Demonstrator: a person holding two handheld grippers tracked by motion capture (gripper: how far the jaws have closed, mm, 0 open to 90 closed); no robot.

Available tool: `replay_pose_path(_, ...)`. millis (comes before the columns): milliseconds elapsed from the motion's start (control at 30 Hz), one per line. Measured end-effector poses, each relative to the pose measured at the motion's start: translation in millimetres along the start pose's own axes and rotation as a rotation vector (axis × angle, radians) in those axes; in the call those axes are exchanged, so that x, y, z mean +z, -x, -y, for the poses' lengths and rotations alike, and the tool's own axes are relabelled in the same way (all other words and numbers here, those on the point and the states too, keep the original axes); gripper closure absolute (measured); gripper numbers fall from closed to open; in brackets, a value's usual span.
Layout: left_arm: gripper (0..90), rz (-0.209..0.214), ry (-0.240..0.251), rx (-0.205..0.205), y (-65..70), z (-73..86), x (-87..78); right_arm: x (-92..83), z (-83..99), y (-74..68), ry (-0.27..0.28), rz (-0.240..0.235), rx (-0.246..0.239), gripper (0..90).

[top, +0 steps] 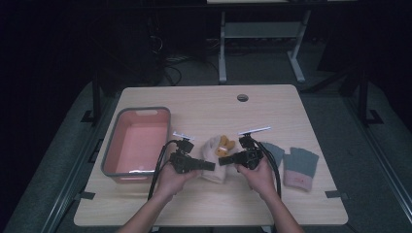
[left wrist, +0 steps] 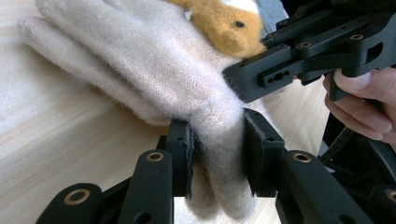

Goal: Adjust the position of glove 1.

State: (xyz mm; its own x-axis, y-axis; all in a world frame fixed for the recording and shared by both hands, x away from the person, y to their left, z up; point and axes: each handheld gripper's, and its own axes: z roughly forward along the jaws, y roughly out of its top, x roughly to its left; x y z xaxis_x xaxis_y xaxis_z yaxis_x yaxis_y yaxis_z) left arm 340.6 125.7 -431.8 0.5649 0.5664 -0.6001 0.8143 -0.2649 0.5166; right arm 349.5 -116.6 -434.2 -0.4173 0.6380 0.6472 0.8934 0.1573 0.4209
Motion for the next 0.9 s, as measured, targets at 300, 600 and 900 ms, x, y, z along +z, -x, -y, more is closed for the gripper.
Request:
replay_pose_path(300,66.6,0.006,0.022,0.014,7.2,-8.9,-10.7,-10.5,-8.6,-8.5,0.018,-0.016,-0.018,80.4)
replay_pose_path(600,66.6,0.017,0.043,0.039,11.8,-20.1,-24.2,-20.3,-20.2,-19.3,0.037,-0.013,-0.04,80.3)
replay_pose_path(900,66.6,0.017,0.071,0.047,13.6,-26.7,-39.2,-23.8,-32.2,-32.4,0.043,-0.02,-0.062,80.4)
